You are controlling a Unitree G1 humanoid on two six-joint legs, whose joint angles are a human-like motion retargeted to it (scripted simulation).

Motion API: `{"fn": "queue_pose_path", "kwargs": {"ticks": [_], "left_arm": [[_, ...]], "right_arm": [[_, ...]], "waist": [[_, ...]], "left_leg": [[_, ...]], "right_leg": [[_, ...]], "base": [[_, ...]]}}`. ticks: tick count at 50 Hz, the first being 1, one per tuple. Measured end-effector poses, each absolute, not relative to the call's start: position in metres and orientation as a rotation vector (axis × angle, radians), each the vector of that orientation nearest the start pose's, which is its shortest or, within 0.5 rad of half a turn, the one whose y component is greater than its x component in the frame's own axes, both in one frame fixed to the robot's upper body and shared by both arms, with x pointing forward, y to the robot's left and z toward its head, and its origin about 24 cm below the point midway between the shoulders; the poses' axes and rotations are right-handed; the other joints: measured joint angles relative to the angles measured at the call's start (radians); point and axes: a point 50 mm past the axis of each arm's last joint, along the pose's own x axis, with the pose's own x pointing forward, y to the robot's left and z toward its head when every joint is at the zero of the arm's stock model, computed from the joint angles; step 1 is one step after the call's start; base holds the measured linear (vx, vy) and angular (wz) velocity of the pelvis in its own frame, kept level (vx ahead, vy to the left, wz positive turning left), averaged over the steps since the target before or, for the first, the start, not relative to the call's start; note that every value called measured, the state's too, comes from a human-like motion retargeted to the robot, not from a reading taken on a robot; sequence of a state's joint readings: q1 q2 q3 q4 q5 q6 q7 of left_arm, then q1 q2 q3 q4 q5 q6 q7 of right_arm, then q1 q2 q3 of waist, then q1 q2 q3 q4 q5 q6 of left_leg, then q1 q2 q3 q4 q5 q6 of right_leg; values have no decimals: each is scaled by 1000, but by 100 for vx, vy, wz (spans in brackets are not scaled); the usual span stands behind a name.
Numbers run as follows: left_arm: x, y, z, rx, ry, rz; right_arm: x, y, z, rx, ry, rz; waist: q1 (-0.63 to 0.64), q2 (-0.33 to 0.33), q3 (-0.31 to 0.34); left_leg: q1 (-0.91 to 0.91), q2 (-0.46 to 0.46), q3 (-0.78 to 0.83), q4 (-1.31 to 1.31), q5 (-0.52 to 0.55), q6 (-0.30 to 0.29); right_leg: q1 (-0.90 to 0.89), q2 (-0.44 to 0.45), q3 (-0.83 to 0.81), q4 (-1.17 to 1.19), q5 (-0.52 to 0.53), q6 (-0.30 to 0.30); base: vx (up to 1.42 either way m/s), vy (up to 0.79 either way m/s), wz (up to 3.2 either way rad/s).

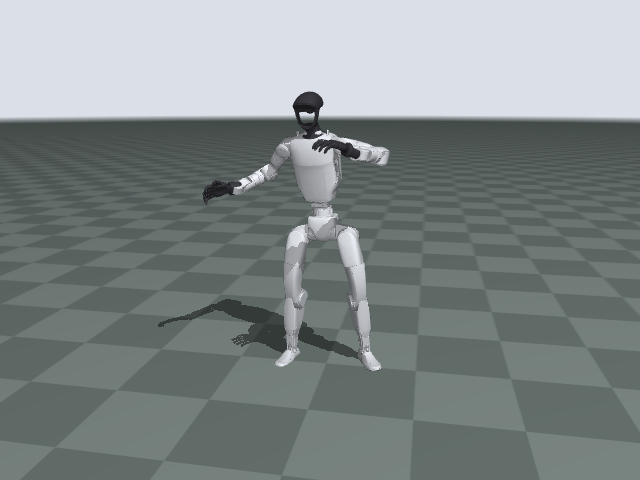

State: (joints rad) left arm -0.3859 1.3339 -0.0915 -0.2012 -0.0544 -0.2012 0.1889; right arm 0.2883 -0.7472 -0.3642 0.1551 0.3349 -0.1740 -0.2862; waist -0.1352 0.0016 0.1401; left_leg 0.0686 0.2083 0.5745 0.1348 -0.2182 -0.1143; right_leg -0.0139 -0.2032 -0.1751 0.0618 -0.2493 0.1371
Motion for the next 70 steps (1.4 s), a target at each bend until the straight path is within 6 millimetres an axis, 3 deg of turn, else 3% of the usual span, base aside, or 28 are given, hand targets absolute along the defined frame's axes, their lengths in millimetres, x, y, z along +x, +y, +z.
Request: {"fn": "queue_pose_path", "kwargs": {"ticks": [5, 8, 13, 19, 25, 33, 70], "left_arm": [[237, 270, 275, 1230, -674, 31], [225, 282, 274, 1251, -646, 67], [214, 292, 282, 1295, -628, 101], [209, 295, 294, 1346, -619, 96], [207, 295, 301, 1367, -612, 85], [205, 298, 303, 1398, -578, 76], [209, 280, 322, 1515, -629, 6]], "right_arm": [[196, -362, 187, -917, -306, -497], [204, -343, 226, -1137, -431, -398], [213, -313, 265, -1329, -549, -242], [219, -287, 290, -1464, -597, -86], [222, -276, 305, -1551, -610, -24], [221, -274, 314, -1573, -616, -26], [220, -282, 314, -1564, -558, -26]], "waist": [[59, -25, -33], [89, -37, -46], [136, -61, -63], [188, -84, -77], [233, -96, -92], [254, -100, -113], [161, -69, -128]], "left_leg": [[15, -4, 6, -7, -9, 7], [16, -6, -7, -11, -12, 5], [8, -8, -44, -2, -18, 0], [-2, -11, -88, 18, -28, -6], [-5, -17, -118, 28, -35, -8], [-14, -26, -141, 37, -42, -13], [-1, -36, -103, 32, -57, -16]], "right_leg": [[8, -1, 6, -1, 0, 8], [20, -3, -9, -5, -2, 7], [49, -10, -49, -14, -6, 1], [86, -19, -97, -23, -9, -3], [112, -27, -130, -25, -11, -3], [126, -38, -160, -25, -10, 0], [108, -47, -121, -30, -1, 9]], "base": [[2, 1, -2], [5, 3, 23], [5, 3, 39], [5, 3, 38], [5, 3, 25], [1, 1, 5], [0, 0, 0]]}}
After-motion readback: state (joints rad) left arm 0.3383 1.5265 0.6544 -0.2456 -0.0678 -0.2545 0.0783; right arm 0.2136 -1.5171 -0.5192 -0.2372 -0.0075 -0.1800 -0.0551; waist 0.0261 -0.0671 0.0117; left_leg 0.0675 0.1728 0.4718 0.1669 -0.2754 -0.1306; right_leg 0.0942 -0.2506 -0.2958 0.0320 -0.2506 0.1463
